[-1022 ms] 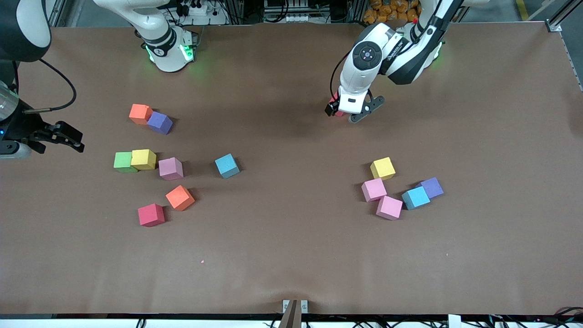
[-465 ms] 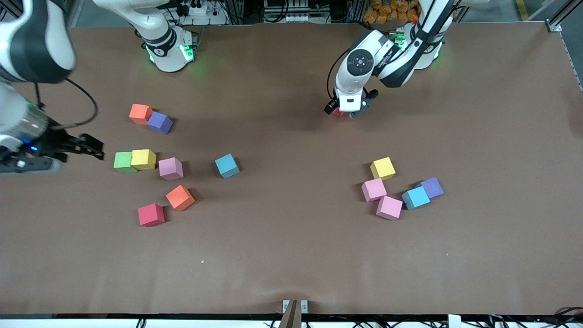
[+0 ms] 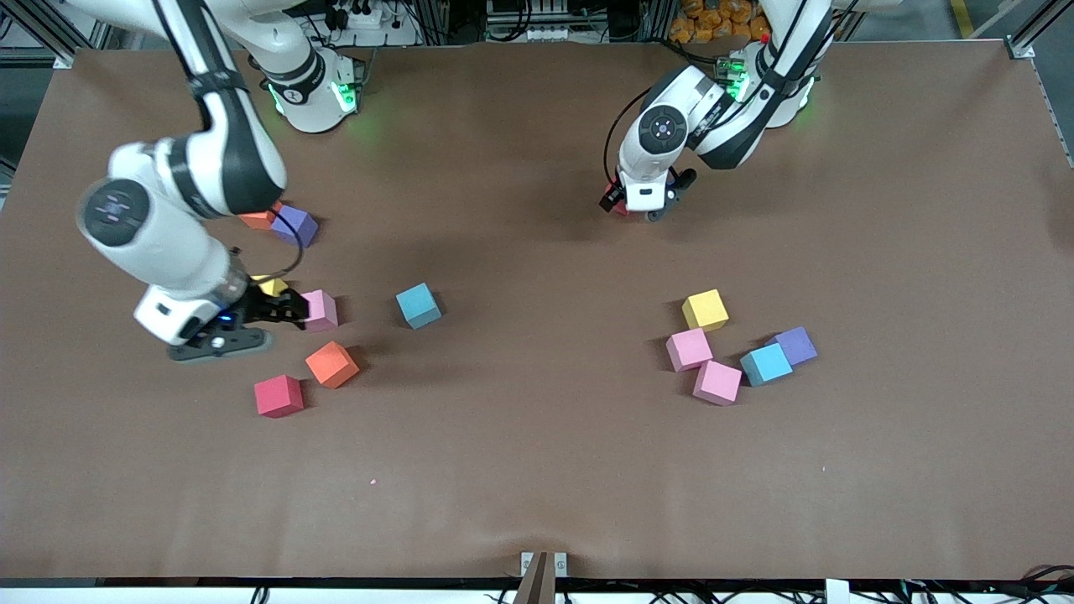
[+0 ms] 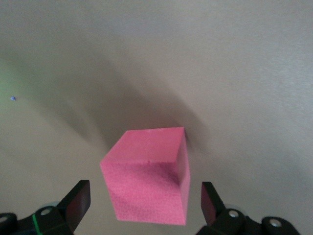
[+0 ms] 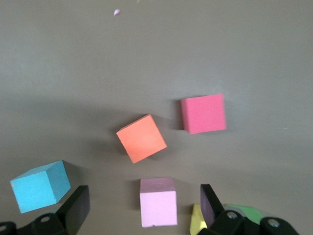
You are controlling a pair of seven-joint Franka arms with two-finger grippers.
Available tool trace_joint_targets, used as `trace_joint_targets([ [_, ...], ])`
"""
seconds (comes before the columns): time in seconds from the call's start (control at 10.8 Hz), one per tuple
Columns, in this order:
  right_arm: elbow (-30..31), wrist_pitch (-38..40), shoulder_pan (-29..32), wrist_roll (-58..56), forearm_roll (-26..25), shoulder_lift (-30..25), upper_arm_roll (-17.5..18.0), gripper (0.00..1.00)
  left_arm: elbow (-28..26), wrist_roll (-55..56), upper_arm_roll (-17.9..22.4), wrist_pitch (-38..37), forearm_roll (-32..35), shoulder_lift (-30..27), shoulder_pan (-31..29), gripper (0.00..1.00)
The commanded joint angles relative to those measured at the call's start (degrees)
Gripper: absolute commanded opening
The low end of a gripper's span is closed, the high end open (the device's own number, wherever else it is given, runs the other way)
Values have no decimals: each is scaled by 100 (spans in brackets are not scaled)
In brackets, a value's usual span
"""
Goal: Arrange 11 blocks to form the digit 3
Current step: 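Grasp the red cube with the left gripper while the right gripper reaches orange, then carry the red cube to mid-table while the right gripper grasps orange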
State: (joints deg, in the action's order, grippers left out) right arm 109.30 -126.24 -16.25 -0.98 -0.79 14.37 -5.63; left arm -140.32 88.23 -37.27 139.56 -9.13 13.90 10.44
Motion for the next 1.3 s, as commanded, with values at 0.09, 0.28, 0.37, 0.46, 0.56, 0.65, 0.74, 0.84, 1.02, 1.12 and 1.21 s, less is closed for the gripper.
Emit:
trace_joint_targets([
  [0.09, 624, -977, -394, -289, 44, 102, 105, 100, -31, 80, -35, 124, -46, 244, -51, 100],
  [0.28, 628, -1411, -432, -1039, 52, 573, 114, 100, -13, -24, -35, 299, -28, 499, -51, 96],
  [0.37, 680, -1848, -301, -1558, 122, 820, 114, 100, 4, -43, -26, 300, 103, 526, -51, 70],
  [0.46, 680, -2000, -204, -2051, 157, 996, 123, 100, 39, -34, -26, 300, 365, 561, -42, 38],
  [0.56, 646, -2001, -133, -2412, 167, 1068, 123, 100, 126, -69, -35, 274, 611, 596, -33, 0],
  [0.65, 541, -1993, 42, -2860, 201, 1225, 132, 100, 275, -217, -35, 239, 657, 631, 2, 0],
  [0.74, 409, -1966, 113, -3143, 341, 1340, 132, 100, 459, -445, -35, 204, 658, 641, 80, 0],
  [0.84, 364, -1957, 122, -3302, 542, 1402, 132, 100, 722, -717, -35, 177, 658, 702, 272, 0],
  [1.02, 233, -1983, 140, -3522, 729, 1595, 132, 100, 1328, -834, -35, 168, 666, 921, 729, 0],
  [1.12, 145, -2019, 157, -3602, 799, 1805, 132, 100, 1618, -947, -35, 168, 710, 1087, 923, 0],
  [1.21, 92, -2019, 192, -3733, 860, 1885, 132, 100, 1813, -1235, -35, 168, 980, 1254, 1151, 0],
])
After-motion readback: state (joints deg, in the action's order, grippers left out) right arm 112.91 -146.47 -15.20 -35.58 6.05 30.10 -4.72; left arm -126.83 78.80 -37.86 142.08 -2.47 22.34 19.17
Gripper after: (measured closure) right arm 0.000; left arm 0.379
